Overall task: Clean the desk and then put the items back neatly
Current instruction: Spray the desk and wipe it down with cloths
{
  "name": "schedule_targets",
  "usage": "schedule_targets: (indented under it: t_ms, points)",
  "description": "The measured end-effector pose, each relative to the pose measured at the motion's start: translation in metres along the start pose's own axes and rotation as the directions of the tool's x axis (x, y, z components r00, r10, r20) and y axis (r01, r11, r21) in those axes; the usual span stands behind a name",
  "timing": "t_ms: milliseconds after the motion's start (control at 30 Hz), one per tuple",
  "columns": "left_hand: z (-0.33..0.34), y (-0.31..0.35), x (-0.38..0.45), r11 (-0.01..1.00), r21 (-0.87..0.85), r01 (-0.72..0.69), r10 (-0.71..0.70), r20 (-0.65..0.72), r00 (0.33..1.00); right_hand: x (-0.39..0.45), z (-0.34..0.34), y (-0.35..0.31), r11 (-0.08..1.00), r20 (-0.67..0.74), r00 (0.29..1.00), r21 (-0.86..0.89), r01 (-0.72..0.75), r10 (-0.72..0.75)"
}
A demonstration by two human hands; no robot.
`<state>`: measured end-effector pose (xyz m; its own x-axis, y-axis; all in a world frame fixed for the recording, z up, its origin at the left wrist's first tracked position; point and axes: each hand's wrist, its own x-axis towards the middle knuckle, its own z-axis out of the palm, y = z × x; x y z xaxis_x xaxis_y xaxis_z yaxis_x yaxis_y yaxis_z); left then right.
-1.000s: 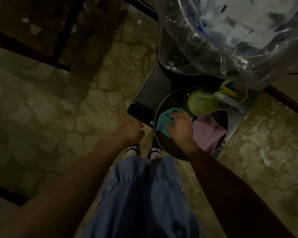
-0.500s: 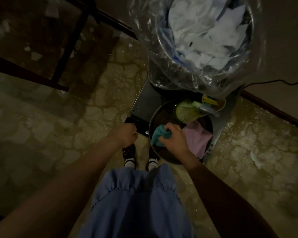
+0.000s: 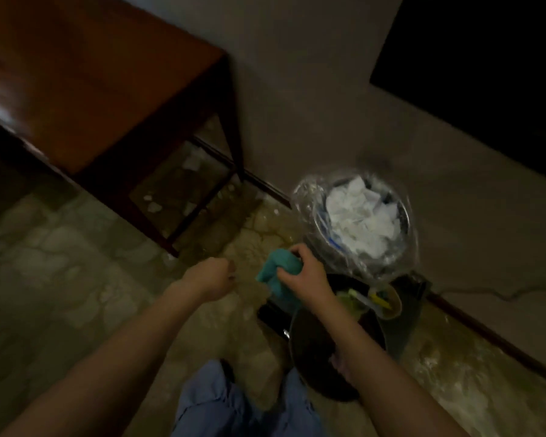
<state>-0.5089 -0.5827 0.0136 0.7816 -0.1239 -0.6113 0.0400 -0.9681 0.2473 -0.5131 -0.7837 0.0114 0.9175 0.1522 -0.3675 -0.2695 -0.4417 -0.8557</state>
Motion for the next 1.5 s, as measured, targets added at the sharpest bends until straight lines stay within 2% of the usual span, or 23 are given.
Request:
schedule_targets:
  t_ms: [133, 333, 533, 667, 833, 967, 1200, 1300, 1500]
  points:
    - [-0.054, -0.07, -0.046, 0.987, -0.103, 0.121, -0.135, -0.146, 0.98, 0.014, 0.033, -0.09, 0.986, 0.119, 0.98, -0.035, 0.164, -0.159]
    - [-0.105, -0.196, -0.113, 0.944, -0.205, 0.257, -0.303, -0.241, 0.922, 0.029, 0.141, -0.2, 0.941, 0.252, 0.92, -0.08, 0.329, -0.301]
    - [-0.15, -0.33, -0.169, 0.905, -0.245, 0.349, -0.415, -0.323, 0.851, 0.052, 0.268, -0.286, 0.906, 0.303, 0.878, -0.088, 0.414, -0.371]
    - [-0.168, -0.392, -0.188, 0.882, -0.293, 0.369, -0.455, -0.327, 0.828, 0.072, 0.325, -0.324, 0.901, 0.34, 0.857, -0.053, 0.43, -0.388]
    - [-0.183, -0.466, -0.176, 0.864, -0.354, 0.358, -0.47, -0.309, 0.827, 0.115, 0.39, -0.36, 0.885, 0.364, 0.841, -0.084, 0.458, -0.401]
    - [-0.207, -0.534, -0.15, 0.866, -0.34, 0.366, -0.467, -0.292, 0.835, 0.165, 0.446, -0.384, 0.879, 0.393, 0.834, -0.115, 0.464, -0.388]
    - [-0.308, -0.676, -0.101, 0.864, -0.287, 0.413, -0.488, -0.28, 0.826, 0.263, 0.547, -0.463, 0.879, 0.415, 0.825, -0.11, 0.463, -0.383]
    - [-0.352, -0.725, -0.088, 0.858, -0.331, 0.393, -0.493, -0.317, 0.81, 0.298, 0.578, -0.509, 0.876, 0.454, 0.803, -0.089, 0.473, -0.387]
    - [-0.408, -0.818, -0.051, 0.852, -0.357, 0.382, -0.487, -0.274, 0.829, 0.37, 0.637, -0.565, 0.88, 0.438, 0.818, -0.111, 0.462, -0.374]
